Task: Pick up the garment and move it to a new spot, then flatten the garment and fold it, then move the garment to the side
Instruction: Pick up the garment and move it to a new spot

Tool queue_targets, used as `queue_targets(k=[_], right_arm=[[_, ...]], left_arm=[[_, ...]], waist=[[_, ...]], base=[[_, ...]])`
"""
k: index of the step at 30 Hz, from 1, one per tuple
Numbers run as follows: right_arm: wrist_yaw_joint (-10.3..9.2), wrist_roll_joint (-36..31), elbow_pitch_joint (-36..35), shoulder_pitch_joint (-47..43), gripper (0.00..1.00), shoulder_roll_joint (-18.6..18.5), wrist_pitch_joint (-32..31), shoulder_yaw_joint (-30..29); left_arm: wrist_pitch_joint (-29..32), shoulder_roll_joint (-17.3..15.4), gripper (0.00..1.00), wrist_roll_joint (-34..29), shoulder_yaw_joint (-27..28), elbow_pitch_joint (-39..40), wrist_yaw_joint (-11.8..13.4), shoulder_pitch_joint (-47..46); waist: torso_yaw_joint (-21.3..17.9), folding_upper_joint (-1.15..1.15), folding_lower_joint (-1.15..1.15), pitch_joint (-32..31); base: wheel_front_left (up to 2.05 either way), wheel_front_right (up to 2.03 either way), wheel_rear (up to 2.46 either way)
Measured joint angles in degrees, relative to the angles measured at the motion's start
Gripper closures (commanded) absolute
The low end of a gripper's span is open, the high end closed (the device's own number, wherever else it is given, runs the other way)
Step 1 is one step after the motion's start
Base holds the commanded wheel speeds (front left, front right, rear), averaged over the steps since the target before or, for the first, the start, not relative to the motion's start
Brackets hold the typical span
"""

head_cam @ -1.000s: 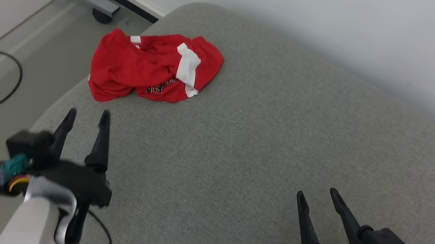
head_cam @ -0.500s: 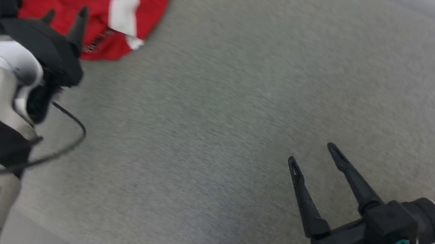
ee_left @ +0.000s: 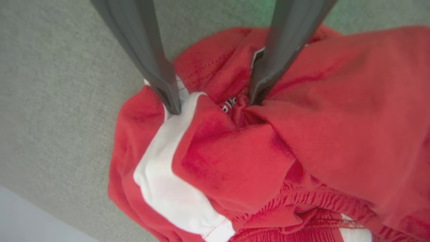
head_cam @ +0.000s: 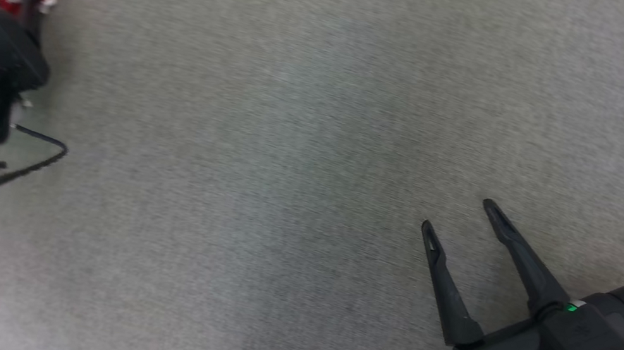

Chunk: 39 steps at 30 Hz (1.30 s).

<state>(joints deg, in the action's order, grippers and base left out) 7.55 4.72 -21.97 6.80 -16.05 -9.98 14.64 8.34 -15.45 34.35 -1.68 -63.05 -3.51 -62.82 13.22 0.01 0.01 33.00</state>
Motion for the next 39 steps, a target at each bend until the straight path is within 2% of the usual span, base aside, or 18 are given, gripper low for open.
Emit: queue_targets(k=[1, 2, 3, 13, 20, 22, 28, 31, 36, 39], right_arm=[[0.00, 0.04, 0.37, 0.12, 0.00, 0.04, 0.21, 0.29], [0.00, 0.11, 0.71, 0.27, 0.00, 0.05, 0.49, 0.57], [0.00, 0.31, 1.05, 0.41, 0.00, 0.15, 0.69, 0.74], [0.00, 1.99, 5.41, 2.70, 0.00, 2.07, 3.80, 2.24], [0.00, 3.34, 11.41, 3.01, 0.00, 5.38, 8.12, 2.21], [0.00, 3.50, 13.78, 2.35, 0.00, 7.19, 9.70, 1.32], [0.00, 3.54, 16.52, -0.32, 0.00, 9.42, 11.89, -1.85], [0.00, 3.24, 17.02, -2.81, 0.00, 10.14, 12.16, -4.25], [0.00, 2.46, 16.58, -5.28, 0.00, 11.04, 11.65, -6.31], [0.00, 2.05, 15.74, -5.86, 0.00, 11.26, 10.99, -6.41]], left_arm=[[-0.20, -0.41, 0.13, -0.08, -0.03, -0.52, 0.16, -0.31], [-0.26, -0.78, 0.78, -0.11, -0.11, -0.87, 0.31, -0.68], [-0.66, -1.04, 1.00, -0.33, -0.23, -1.01, 0.30, -0.94], [-1.24, -4.21, 1.00, -2.36, -3.04, -1.13, -2.09, -2.16], [-0.20, -8.23, 1.00, -4.12, -6.50, 5.10, -3.50, -3.87], [0.71, -9.15, 1.00, -4.09, -7.53, 9.20, -3.58, -4.45], [4.09, -7.37, 1.00, -2.22, -10.03, 20.12, -3.83, -4.52], [4.98, -5.04, 1.00, 0.26, -10.74, 26.25, -3.90, -3.69], [6.05, -0.96, 1.00, 2.15, -12.10, 35.96, -3.77, -0.26], [6.36, 0.90, 1.00, 2.44, -13.80, 41.78, -2.79, 2.60]], waist=[[-0.55, 0.00, 0.00, 0.38], [-1.05, 0.00, -0.01, 0.66], [-1.51, 0.00, -0.01, 0.85], [-2.57, 0.00, 0.00, -2.58], [-3.08, -0.01, -0.01, -8.91], [-3.71, -0.01, -0.02, -12.39], [-6.02, -0.02, -0.02, -19.46], [-7.90, -0.02, -0.03, -22.59], [-12.55, -0.02, -0.03, -26.26], [-15.89, -0.02, -0.03, -27.79]], base=[[0.00, 0.00, 0.00], [0.00, 0.00, 0.00], [0.00, 0.00, 0.00], [0.00, 0.00, 0.00], [0.00, 0.00, 0.00], [0.00, 0.00, 0.00], [0.00, 0.00, 0.00], [0.00, 0.00, 0.00], [0.00, 0.00, 0.00], [0.00, 0.00, 0.00]])
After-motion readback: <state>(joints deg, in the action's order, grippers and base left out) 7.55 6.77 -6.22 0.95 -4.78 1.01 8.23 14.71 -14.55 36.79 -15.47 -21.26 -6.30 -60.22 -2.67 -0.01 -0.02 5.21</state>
